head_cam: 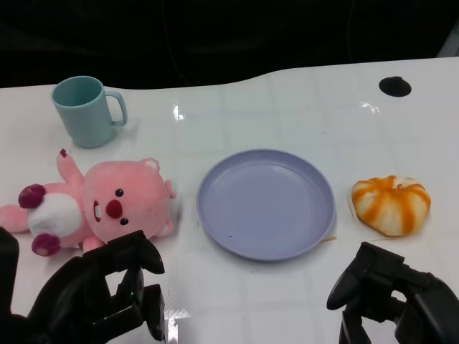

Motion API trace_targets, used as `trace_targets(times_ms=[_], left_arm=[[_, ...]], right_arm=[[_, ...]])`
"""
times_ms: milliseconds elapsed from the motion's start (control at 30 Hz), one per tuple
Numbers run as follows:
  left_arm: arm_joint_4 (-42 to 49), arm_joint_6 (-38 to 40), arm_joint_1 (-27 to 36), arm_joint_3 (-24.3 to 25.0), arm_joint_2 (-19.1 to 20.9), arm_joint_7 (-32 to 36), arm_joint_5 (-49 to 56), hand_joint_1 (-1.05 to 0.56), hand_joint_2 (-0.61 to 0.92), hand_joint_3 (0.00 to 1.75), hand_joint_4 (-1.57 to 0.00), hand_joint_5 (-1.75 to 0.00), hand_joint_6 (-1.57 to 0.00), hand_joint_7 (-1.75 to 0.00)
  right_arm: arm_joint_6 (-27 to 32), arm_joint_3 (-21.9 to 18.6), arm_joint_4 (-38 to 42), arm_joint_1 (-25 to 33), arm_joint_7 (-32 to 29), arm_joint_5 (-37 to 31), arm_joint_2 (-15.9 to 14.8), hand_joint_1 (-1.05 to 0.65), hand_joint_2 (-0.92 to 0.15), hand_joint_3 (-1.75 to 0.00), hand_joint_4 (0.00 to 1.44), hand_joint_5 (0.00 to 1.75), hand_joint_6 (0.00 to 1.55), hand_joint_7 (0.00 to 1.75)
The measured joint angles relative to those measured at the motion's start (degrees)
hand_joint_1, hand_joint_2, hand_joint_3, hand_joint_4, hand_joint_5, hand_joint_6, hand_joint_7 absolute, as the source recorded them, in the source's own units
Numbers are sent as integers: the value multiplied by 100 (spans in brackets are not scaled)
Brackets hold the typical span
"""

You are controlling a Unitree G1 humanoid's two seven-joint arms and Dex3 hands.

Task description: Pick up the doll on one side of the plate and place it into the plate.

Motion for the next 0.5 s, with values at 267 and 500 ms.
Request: trace_targets(times_ms=[267,500], left_arm=[[5,-1,-3,-1,9,-4,1,-8,45,150,-92,-175,-73,-174],[4,-1,-4,0,9,-4,1,-7,45,150,-93,-175,-73,-174]], right_arm=[[-1,-3,3,-4,1,12,0,10,-42,-140,73,175,60,156],[-5,-3,11,-5,3,22,0,9,-42,-140,73,175,60,156]])
